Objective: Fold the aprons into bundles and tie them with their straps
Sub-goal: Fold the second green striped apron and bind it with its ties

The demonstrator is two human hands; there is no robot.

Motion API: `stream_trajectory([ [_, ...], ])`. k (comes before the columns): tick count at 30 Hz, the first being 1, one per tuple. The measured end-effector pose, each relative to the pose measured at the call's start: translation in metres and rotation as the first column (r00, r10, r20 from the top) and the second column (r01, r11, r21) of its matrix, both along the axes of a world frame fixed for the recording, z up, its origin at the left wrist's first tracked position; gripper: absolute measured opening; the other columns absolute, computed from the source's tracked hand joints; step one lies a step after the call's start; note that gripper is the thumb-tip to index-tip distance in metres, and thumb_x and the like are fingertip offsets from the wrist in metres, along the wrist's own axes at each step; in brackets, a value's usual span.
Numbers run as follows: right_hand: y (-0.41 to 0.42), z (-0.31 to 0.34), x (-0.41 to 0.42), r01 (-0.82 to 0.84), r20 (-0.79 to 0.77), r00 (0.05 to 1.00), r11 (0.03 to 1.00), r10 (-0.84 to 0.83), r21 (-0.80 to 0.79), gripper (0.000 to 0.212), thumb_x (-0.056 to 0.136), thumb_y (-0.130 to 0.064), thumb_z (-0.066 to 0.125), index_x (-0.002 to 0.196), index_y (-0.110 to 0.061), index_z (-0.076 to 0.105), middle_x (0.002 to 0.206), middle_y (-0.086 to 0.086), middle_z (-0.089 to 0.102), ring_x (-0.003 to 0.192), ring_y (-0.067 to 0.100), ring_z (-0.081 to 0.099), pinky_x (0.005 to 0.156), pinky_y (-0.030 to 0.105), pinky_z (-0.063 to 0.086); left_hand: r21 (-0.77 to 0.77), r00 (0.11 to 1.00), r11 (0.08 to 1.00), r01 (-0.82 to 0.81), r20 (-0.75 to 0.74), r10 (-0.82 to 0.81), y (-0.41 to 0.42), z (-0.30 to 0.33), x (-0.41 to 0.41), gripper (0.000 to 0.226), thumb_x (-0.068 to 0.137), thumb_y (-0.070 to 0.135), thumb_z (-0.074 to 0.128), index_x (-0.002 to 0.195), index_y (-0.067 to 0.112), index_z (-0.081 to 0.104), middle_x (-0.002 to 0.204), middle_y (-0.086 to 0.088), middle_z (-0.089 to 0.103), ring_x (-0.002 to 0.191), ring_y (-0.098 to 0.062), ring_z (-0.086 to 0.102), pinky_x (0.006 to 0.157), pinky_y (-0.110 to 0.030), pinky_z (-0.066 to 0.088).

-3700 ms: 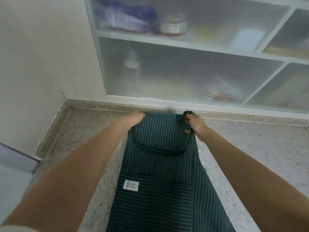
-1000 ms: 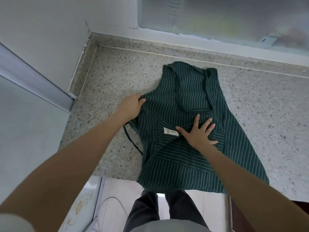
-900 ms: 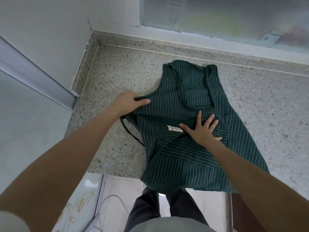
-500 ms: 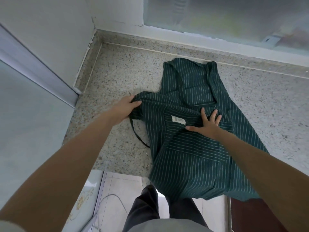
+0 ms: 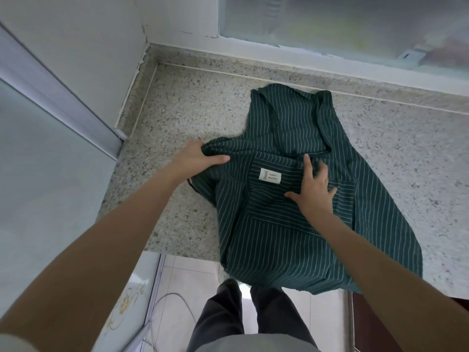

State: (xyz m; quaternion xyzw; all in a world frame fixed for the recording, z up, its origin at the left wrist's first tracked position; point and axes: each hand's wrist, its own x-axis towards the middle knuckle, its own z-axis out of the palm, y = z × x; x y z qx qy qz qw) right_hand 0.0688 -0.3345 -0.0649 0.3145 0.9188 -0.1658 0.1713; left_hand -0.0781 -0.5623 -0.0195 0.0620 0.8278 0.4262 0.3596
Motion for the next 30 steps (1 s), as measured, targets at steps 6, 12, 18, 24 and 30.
stream_trajectory([
  [6, -0.025, -0.009, 0.007, -0.059, 0.254, 0.958, 0.957, 0.134, -0.284, 0.134, 0.061, -0.064, 0.074, 0.144, -0.03, -0.026, 0.15, 0.011, -0.035, 0.141, 0.032, -0.026, 0.106, 0.071, 0.01, 0.204, 0.921, 0.971, -0.124, 0.387, 0.037, -0.011, -0.003, 0.019, 0.026, 0.078, 0.001, 0.071, 0.102, 0.01, 0.066, 0.099, -0.002, 0.072, 0.089, -0.012, 0.068, 0.077, -0.021, 0.054],
  [12, -0.03, -0.013, 0.012, -0.117, 0.296, 0.939, 0.972, 0.175, -0.202, 0.141, 0.059, -0.054, 0.081, 0.141, -0.032, -0.031, 0.142, 0.011, -0.047, 0.135, 0.031, -0.037, 0.102, 0.074, 0.005, 0.098, 0.97, 0.969, -0.226, 0.109, 0.215, -0.016, -0.018, 0.031, 0.019, 0.098, 0.009, 0.044, 0.114, 0.012, 0.054, 0.107, -0.007, 0.06, 0.079, -0.014, 0.06, 0.063, -0.027, 0.057],
  [18, -0.032, -0.01, 0.022, -0.096, 0.262, 0.958, 0.99, 0.121, -0.108, 0.134, 0.058, -0.062, 0.077, 0.144, -0.037, -0.022, 0.151, 0.005, -0.036, 0.141, 0.027, -0.027, 0.103, 0.074, 0.014, -0.151, 0.966, 0.985, -0.086, -0.254, 0.045, -0.02, -0.023, 0.036, 0.033, 0.098, 0.025, 0.047, 0.125, 0.007, 0.05, 0.12, -0.012, 0.058, 0.107, -0.028, 0.055, 0.094, -0.038, 0.045],
  [24, -0.053, -0.005, 0.037, -0.026, 0.147, 0.989, 0.998, 0.018, 0.053, 0.113, 0.066, -0.057, 0.075, 0.149, -0.03, 0.004, 0.148, 0.014, 0.013, 0.138, 0.034, 0.017, 0.1, 0.06, 0.035, 0.144, 0.952, 0.968, -0.203, 0.259, 0.161, -0.039, -0.013, 0.059, 0.031, 0.078, 0.006, 0.073, 0.107, 0.012, 0.064, 0.109, -0.002, 0.068, 0.102, -0.017, 0.062, 0.094, -0.031, 0.044],
  [30, -0.079, -0.007, 0.048, -0.086, 0.138, 0.983, 0.964, 0.123, -0.252, 0.105, 0.079, -0.049, 0.068, 0.148, -0.038, -0.01, 0.155, 0.011, -0.023, 0.142, 0.038, -0.019, 0.103, 0.073, 0.013, 0.138, 0.923, 0.928, -0.345, 0.228, 0.31, -0.055, -0.024, 0.085, 0.023, 0.092, 0.008, 0.057, 0.114, 0.002, 0.059, 0.108, -0.01, 0.065, 0.091, -0.019, 0.064, 0.089, -0.032, 0.05],
])
